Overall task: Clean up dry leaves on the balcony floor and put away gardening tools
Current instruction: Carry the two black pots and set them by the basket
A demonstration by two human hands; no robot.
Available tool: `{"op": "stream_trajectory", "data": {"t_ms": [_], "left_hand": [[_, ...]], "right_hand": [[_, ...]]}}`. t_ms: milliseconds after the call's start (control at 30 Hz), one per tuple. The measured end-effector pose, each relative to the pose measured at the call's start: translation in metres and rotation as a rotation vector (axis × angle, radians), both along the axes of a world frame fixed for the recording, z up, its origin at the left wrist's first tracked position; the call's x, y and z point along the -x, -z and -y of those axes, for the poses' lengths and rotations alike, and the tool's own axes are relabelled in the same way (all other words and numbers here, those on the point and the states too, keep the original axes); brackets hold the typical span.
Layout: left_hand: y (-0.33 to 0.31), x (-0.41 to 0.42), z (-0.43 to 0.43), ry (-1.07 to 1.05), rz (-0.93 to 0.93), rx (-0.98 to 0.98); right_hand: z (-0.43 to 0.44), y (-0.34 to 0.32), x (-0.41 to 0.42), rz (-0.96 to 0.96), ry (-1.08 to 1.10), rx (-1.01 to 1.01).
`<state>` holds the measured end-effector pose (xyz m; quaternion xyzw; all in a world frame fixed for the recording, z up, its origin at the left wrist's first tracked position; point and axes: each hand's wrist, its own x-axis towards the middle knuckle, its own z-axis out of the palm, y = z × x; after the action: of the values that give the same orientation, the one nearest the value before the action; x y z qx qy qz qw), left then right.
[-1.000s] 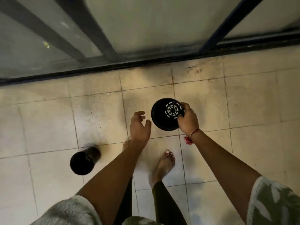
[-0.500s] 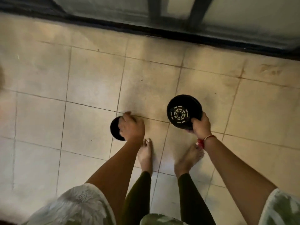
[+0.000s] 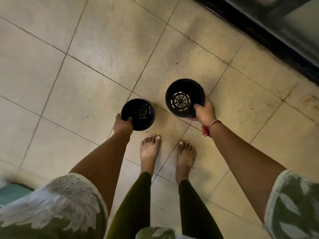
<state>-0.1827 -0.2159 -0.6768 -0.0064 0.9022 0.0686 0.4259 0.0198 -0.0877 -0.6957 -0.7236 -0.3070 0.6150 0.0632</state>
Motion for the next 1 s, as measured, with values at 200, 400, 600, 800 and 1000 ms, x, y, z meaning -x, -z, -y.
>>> {"op": "stream_trajectory", "data": {"t_ms": [200, 400, 600, 800, 1000], "left_hand": [[0.019, 0.001, 0.013, -0.014, 0.086, 0.017], [-0.038, 0.001, 0.011, -0.127, 0.090, -0.094], [-0.125, 0.011, 0.017, -0.353, 0.009, -0.243], [-0.200, 0.018, 0.044, -0.487, -0.055, -0.306], [-0.257, 0.018, 0.088, -0.809, -0.053, -0.343]], "right_hand": [[0.006, -0.006, 0.002, -0.010, -0.013, 0.050], [-0.001, -0.049, 0.018, -0.020, -0.056, 0.025], [-0.026, -0.126, 0.058, -0.061, -0.228, -0.082], [-0.044, -0.203, 0.107, -0.096, -0.370, -0.105], [-0.032, -0.267, 0.144, -0.109, -0.528, -0.071]]}}
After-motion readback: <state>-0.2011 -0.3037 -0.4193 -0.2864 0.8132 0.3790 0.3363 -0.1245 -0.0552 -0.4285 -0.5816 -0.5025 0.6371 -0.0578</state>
